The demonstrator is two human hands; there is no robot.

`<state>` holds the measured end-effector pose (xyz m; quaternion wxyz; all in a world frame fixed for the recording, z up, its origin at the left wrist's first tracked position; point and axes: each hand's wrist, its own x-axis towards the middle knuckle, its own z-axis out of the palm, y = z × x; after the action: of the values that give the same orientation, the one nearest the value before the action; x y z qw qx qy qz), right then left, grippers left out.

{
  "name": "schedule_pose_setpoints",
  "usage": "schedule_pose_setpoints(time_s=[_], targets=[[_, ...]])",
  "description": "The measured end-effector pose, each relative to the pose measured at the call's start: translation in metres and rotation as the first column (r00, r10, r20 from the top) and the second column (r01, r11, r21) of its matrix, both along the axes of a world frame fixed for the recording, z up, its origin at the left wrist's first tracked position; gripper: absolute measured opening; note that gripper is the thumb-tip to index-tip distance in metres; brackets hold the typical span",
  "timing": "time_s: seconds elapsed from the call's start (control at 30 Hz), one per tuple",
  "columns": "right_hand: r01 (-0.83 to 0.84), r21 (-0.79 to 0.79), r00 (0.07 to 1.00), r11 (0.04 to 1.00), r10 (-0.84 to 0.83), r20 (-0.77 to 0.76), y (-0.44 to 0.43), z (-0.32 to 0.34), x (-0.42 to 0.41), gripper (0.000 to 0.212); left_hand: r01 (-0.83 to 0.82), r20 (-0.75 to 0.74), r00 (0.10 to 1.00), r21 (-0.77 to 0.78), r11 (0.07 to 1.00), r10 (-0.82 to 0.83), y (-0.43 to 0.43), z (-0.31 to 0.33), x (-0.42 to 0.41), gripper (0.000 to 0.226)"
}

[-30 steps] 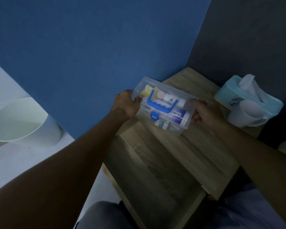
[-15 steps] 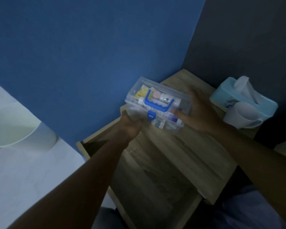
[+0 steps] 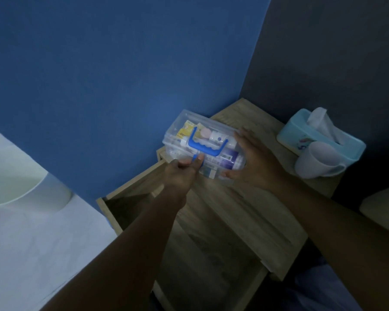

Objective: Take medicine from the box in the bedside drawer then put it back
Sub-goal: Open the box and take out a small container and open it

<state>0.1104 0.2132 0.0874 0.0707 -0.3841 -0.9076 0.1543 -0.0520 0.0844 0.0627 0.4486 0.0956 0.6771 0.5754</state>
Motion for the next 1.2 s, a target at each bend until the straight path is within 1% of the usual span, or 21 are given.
schedule_pose_setpoints(time_s=[0.1, 0.2, 0.27, 0.3, 0.37, 0.43, 0.5, 0.53, 0.6, 0.67, 0.73, 0.8, 0.87, 0.93, 1.0, 1.03, 1.07, 1.1, 1.13, 1.2], targets=[[0.013, -0.004, 1.0, 1.0, -0.013, -0.01, -0.001, 0.0, -0.001, 0.123, -0.045, -0.028, 0.999, -0.002, 0.999, 0.045, 0.0, 0.0, 0.0, 0.046], [0.022, -0.011, 1.0, 1.0, -0.023, -0.014, -0.002, 0.001, -0.002, 0.122, -0.028, -0.049, 0.998, -0.005, 1.0, 0.028, -0.001, -0.001, -0.002, 0.031], [0.027, -0.016, 1.0, 1.0, -0.027, -0.005, -0.002, 0.002, -0.002, 0.122, 0.018, -0.128, 0.992, 0.0, 1.0, -0.018, -0.007, -0.006, -0.002, 0.017], [0.025, -0.017, 1.0, 1.0, -0.025, 0.002, -0.002, 0.003, -0.002, 0.122, 0.054, -0.206, 0.977, -0.007, 0.999, -0.054, -0.012, -0.009, -0.001, 0.015], [0.023, -0.028, 1.0, 0.999, -0.023, 0.013, -0.003, 0.007, -0.003, 0.121, 0.135, -0.389, 0.911, -0.034, 0.99, -0.138, -0.021, -0.016, -0.001, 0.022], [0.027, -0.044, 0.999, 0.999, -0.026, 0.022, -0.004, 0.013, -0.004, 0.12, 0.222, -0.536, 0.811, -0.092, 0.971, -0.237, -0.026, -0.02, -0.003, 0.029], [0.025, -0.059, 0.999, 0.998, -0.023, 0.037, -0.005, 0.021, -0.007, 0.12, 0.305, -0.62, 0.708, -0.16, 0.939, -0.336, -0.028, -0.021, -0.005, 0.037], [0.025, -0.07, 0.999, 0.997, -0.022, 0.043, -0.004, 0.025, -0.008, 0.12, 0.331, -0.637, 0.676, -0.185, 0.925, -0.37, -0.03, -0.021, -0.006, 0.04], [0.039, -0.118, 0.999, 0.992, -0.035, 0.037, 0.0, 0.034, -0.007, 0.12, 0.311, -0.681, 0.627, -0.224, 0.923, -0.377, -0.032, -0.018, -0.01, 0.042], [0.058, -0.17, 0.998, 0.984, -0.06, -0.001, 0.006, 0.046, -0.003, 0.118, 0.228, -0.746, 0.594, -0.202, 0.952, -0.301, -0.035, -0.013, -0.015, 0.039], [0.056, -0.183, 0.994, 0.982, -0.073, -0.085, 0.014, 0.058, 0.002, 0.105, 0.173, -0.809, 0.551, -0.128, 0.977, -0.204, -0.035, -0.006, -0.021, 0.035], [0.038, -0.192, 0.962, 0.981, -0.088, -0.259, 0.025, 0.068, 0.005, 0.077, 0.182, -0.857, 0.493, -0.066, 0.981, -0.149, -0.035, 0.001, -0.024, 0.038], [0.056, -0.206, 0.893, 0.977, -0.142, -0.428, 0.036, 0.078, 0.007, 0.05, 0.248, -0.887, 0.424, -0.081, 0.965, -0.184, -0.032, 0.008, -0.027, 0.048], [0.117, -0.218, 0.798, 0.969, -0.223, -0.56, 0.043, 0.081, 0.006, 0.036, 0.32, -0.906, 0.307, -0.191, 0.928, -0.292, -0.026, 0.012, -0.03, 0.062], [0.265, -0.182, 0.727, 0.947, -0.32, -0.607, 0.052, 0.074, 0.003, 0.035, 0.361, -0.9, 0.181, -0.314, 0.878, -0.397, -0.021, 0.012, -0.031, 0.067], [0.335, -0.177, 0.706, 0.925, -0.371, -0.603, 0.056, 0.068, 0.0, 0.037, 0.367, -0.883, 0.139, -0.375, 0.851, -0.449, -0.02, 0.01, -0.031, 0.068], [0.382, -0.209, 0.687, 0.9, -0.428, -0.587, 0.057, 0.062, -0.004, 0.041, 0.365, -0.86, 0.102, -0.436, 0.823, -0.501, -0.019, 0.006, -0.031, 0.069], [0.378, -0.288, 0.674, 0.88, -0.475, -0.566, 0.055, 0.056, -0.009, 0.048, 0.353, -0.834, 0.068, -0.494, 0.795, -0.548, -0.019, 0.003, -0.03, 0.071], [0.343, -0.38, 0.68, 0.859, -0.507, -0.529, 0.053, 0.048, -0.015, 0.057, 0.337, -0.813, 0.046, -0.534, 0.775, -0.58, -0.019, -0.001, -0.03, 0.074], [0.32, -0.472, 0.73, 0.822, -0.531, -0.43, 0.046, 0.032, -0.024, 0.073, 0.312, -0.794, 0.03, -0.57, 0.76, -0.608, -0.016, -0.003, -0.032, 0.077]])
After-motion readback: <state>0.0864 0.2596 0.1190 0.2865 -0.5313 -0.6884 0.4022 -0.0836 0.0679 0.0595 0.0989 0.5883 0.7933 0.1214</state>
